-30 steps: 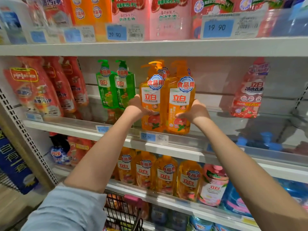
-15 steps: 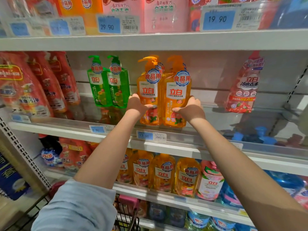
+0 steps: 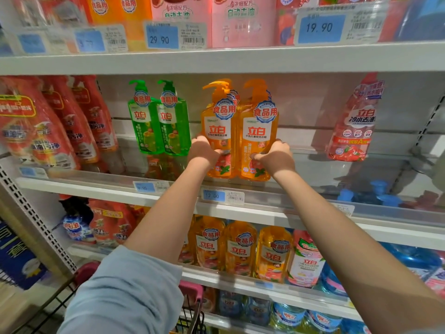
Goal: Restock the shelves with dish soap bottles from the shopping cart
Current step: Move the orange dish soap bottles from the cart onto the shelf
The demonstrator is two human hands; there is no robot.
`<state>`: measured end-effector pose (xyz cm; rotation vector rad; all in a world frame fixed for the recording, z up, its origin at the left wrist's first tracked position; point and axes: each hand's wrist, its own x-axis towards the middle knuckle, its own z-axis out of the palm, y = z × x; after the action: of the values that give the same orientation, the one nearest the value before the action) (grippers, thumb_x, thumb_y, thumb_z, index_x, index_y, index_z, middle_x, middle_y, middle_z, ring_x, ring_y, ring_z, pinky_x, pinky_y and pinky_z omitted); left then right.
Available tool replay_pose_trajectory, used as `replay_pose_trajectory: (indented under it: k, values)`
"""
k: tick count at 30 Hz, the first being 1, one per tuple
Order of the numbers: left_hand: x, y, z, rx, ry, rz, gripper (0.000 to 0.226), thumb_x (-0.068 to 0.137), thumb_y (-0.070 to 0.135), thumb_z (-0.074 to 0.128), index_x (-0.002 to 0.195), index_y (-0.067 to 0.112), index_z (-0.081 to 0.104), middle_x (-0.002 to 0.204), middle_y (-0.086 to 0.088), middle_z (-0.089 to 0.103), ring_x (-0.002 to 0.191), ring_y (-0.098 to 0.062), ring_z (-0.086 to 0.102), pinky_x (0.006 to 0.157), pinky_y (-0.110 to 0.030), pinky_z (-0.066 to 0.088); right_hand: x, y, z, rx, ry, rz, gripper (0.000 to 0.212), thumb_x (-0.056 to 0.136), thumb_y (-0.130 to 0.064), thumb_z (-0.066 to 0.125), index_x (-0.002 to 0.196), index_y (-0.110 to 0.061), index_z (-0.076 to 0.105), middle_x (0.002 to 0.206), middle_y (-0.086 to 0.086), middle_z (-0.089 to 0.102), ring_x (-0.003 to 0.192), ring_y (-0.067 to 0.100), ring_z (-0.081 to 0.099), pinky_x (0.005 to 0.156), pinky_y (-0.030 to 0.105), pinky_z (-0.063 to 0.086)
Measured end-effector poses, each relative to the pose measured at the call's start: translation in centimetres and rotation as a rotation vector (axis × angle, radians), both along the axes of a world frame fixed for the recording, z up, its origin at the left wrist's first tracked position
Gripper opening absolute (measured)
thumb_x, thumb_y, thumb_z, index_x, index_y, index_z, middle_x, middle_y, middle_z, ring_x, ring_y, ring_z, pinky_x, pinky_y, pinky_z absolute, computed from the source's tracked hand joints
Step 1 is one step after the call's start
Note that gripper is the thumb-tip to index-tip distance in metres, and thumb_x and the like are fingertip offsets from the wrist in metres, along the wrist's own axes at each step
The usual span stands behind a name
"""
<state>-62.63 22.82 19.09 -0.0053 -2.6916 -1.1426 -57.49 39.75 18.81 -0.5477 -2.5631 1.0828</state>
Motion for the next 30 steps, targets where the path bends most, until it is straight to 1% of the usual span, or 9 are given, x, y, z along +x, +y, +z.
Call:
replay_pose_trajectory:
  k: [7,11,14,17,20,23,26,28,30]
  values:
    - [0.0,0.3,0.7,0.034,-0.073,-0.013,0.064,0.082,0.035,0.072,0.13,0.009,0.039,0.129,-0.01,0.052,0.114,-0.028,0.054,0.092,-0.035,0.048,0.5,-0.8,0.3,0.006,-0.009,-0.014,0.057,0.086,-0.042,0.066,0.129,-0.012,0.043,0.127,0.011,0.049,0.113,0.031,0.056,0.093,0.042,0.051]
    - [0.2,-0.1,0.3,0.047,-0.096,-0.027,0.057,0.087,0.035,0.066,0.13,0.01,0.04,0.13,-0.008,0.052,0.111,-0.028,0.056,0.091,-0.036,0.051,0.9,-0.8,-0.2,-0.02,-0.002,0.011,0.051,0.089,-0.035,0.063,0.129,-0.011,0.042,0.13,0.011,0.049,0.116,0.031,0.054,0.096,0.042,0.049]
    - [1.1,-0.9,0.2,0.018,-0.088,-0.033,0.046,0.092,0.034,0.058,0.13,0.011,0.044,0.131,-0.007,0.054,0.114,-0.028,0.056,0.094,-0.04,0.05,1.5,-1.3,-0.7,-0.012,-0.004,0.023,0.057,0.087,-0.033,0.065,0.132,-0.01,0.039,0.134,0.011,0.048,0.121,0.031,0.051,0.098,0.042,0.047]
    - [3.3,-2.1,-0.1,-0.046,-0.026,-0.066,0.035,0.094,0.03,0.053,0.124,0.012,0.052,0.12,-0.005,0.061,0.105,-0.026,0.059,0.091,-0.039,0.05,2.6,-2.5,-1.4,0.072,-0.001,0.008,0.065,0.084,-0.032,0.068,0.136,-0.008,0.036,0.136,0.012,0.044,0.126,0.03,0.045,0.101,0.042,0.044]
    - [6.1,-4.4,-1.3,-0.048,0.129,-0.109,0.029,0.095,0.024,0.053,0.12,0.012,0.059,0.113,-0.005,0.064,0.1,-0.023,0.06,0.088,-0.036,0.05,4.4,-4.4,-2.6,0.186,0.141,0.062,0.052,0.087,-0.027,0.061,0.133,-0.009,0.044,0.14,0.013,0.039,0.127,0.029,0.042,0.104,0.041,0.042]
    - [8.3,-8.2,-3.5,-0.125,0.294,-0.069,0.025,0.095,0.018,0.052,0.116,0.008,0.062,0.112,-0.009,0.064,0.105,-0.023,0.058,0.091,-0.034,0.047,6.4,-7.3,-4.1,0.208,0.339,0.212,0.034,0.09,-0.02,0.055,0.122,-0.007,0.055,0.123,0.01,0.053,0.113,0.027,0.051,0.096,0.04,0.045]
    - [10.9,-12.0,-6.2,-0.167,0.462,0.038,0.018,0.093,0.011,0.052,0.106,0.006,0.064,0.104,-0.009,0.062,0.101,-0.023,0.054,0.09,-0.031,0.041,7.9,-11.0,-5.9,0.203,0.515,0.389,0.018,0.09,-0.015,0.055,0.103,-0.006,0.063,0.103,0.008,0.062,0.102,0.024,0.055,0.086,0.032,0.042]
    - [13.0,-14.4,-8.2,-0.134,0.464,0.153,0.017,0.093,0.011,0.051,0.103,0.006,0.064,0.1,-0.007,0.062,0.098,-0.021,0.052,0.086,-0.028,0.038,8.6,-13.7,-7.2,0.158,0.575,0.504,0.014,0.087,-0.011,0.055,0.093,-0.005,0.065,0.092,0.007,0.064,0.092,0.021,0.057,0.08,0.024,0.04]
    - [15.2,-16.6,-10.9,-0.055,0.385,0.228,0.018,0.094,0.011,0.05,0.103,0.007,0.064,0.098,-0.005,0.062,0.095,-0.02,0.054,0.084,-0.031,0.041,9.2,-16.4,-9.0,0.147,0.556,0.625,0.011,0.085,-0.008,0.056,0.088,-0.004,0.066,0.085,0.008,0.065,0.084,0.02,0.058,0.076,0.02,0.037]
